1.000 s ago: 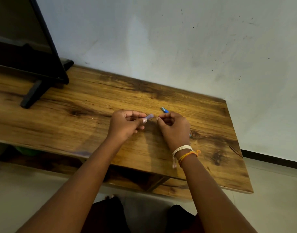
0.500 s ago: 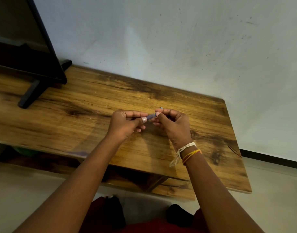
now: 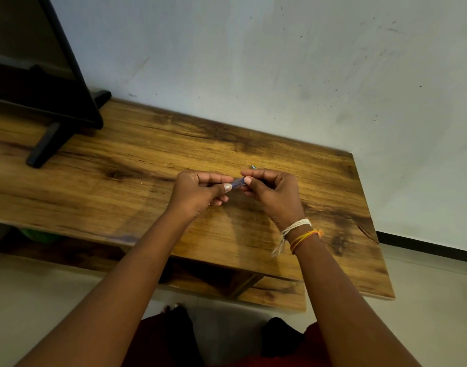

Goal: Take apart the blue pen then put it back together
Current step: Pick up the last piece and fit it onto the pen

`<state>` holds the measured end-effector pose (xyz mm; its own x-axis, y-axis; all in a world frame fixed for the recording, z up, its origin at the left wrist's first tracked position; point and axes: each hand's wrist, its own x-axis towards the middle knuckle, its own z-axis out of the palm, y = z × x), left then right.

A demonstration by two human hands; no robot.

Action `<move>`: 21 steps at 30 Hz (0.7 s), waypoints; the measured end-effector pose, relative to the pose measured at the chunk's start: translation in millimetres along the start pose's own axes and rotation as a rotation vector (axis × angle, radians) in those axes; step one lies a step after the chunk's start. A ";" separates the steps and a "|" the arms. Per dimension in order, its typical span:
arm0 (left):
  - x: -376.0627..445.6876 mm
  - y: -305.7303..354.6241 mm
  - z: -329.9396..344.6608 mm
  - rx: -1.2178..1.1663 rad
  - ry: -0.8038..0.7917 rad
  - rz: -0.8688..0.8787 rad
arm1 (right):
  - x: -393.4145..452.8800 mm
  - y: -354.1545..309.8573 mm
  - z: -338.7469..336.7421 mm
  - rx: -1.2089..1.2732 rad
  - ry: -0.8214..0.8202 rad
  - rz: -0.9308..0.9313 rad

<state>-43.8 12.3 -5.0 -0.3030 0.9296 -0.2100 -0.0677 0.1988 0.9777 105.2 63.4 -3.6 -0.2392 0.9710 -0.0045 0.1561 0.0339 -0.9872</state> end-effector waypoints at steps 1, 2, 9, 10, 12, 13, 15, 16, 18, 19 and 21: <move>0.2 0.1 0.3 0.007 -0.003 0.000 | 0.2 -0.4 -0.6 -0.005 -0.003 -0.001; -0.1 0.5 2.0 0.011 -0.006 0.001 | 0.2 -1.1 -3.0 -0.005 -0.008 0.000; -1.1 1.3 6.6 0.073 0.005 0.051 | 0.7 -4.6 -11.6 -0.070 -0.043 0.003; -0.8 1.6 6.8 0.076 0.008 0.056 | 0.3 -4.8 -12.0 -0.059 -0.039 0.007; 0.3 1.2 7.4 0.070 0.022 0.059 | -0.5 -4.4 -11.7 -0.044 -0.016 0.007; 0.7 1.1 8.7 0.066 0.030 0.058 | -0.8 -4.0 -11.4 -0.054 0.003 0.001; 0.5 0.5 12.1 0.057 0.048 0.057 | -1.4 -2.8 -10.5 -0.078 0.039 -0.013; 0.4 0.1 13.5 0.052 0.057 0.057 | -1.6 -2.2 -8.8 -0.087 0.052 -0.013; 0.7 -0.8 15.6 0.055 0.073 0.057 | -2.0 -1.1 -5.1 -0.127 0.082 -0.013; 0.8 -1.4 16.3 0.062 0.079 0.057 | -2.3 -0.5 -3.6 -0.161 0.100 -0.019; 0.1 -1.4 19.3 0.067 0.080 0.054 | -3.7 0.5 -3.7 -0.187 0.134 -0.018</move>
<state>-25.3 18.1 -6.3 -0.3793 0.9123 -0.1542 0.0138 0.1722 0.9850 109.7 60.7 -3.5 -0.1157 0.9922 0.0463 0.3306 0.0824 -0.9402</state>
